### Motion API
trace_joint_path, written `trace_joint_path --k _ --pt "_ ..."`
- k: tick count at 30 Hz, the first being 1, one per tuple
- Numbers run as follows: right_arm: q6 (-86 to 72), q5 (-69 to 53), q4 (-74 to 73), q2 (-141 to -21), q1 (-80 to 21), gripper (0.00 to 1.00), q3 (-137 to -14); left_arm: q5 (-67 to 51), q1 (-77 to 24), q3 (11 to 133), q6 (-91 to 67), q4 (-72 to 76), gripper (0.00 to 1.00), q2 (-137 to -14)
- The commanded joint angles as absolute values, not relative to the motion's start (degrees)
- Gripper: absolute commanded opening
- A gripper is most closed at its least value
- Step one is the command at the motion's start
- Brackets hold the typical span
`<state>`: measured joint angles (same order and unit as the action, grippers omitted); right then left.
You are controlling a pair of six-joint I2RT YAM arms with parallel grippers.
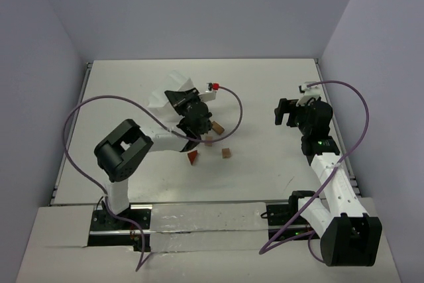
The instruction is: Build the wood block tower
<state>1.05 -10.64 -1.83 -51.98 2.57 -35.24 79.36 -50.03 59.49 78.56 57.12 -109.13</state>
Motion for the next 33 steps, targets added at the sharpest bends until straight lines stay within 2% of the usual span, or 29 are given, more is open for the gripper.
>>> trace_joint_path --k 1,4,6,12,16,19,26,31,33 --pt "0.7 -11.6 -1.5 -52.3 3.0 1.00 -36.8 69.5 -47.1 82.9 14.6 -28.6 0.00 -108.6" --pt "0.9 -12.0 -1.8 -52.7 3.0 1.00 -37.0 57.2 -43.9 88.4 0.7 -44.7 0.00 -110.6" --pt "0.9 -12.0 -1.9 -52.8 3.1 1.00 -37.1 52.2 -43.2 84.0 2.0 -41.1 0.00 -105.7" --pt "1.1 -12.2 -2.0 -53.0 3.2 1.00 -37.1 36.2 -37.1 84.9 -2.9 -44.2 0.00 -100.1" --pt "1.1 -12.4 -2.2 -53.3 3.3 1.00 -37.1 21.0 -25.9 85.5 -4.6 -44.7 0.00 -94.4" --pt "1.0 -12.7 -2.1 -53.5 3.3 1.00 -37.1 16.7 -17.6 83.8 -4.7 -42.7 0.00 -90.6" --pt "1.0 -13.1 -2.3 -54.1 3.3 1.00 -37.4 3.9 -1.1 77.3 3.6 -35.1 0.00 -86.0" --pt "1.0 -13.3 -2.3 -54.6 3.2 1.00 -37.4 -8.0 11.4 82.9 11.5 -39.2 0.01 -91.7" --pt "1.1 -13.3 -2.4 -54.8 3.2 1.00 -37.6 -9.5 15.2 84.6 14.2 -38.5 0.04 -93.9"
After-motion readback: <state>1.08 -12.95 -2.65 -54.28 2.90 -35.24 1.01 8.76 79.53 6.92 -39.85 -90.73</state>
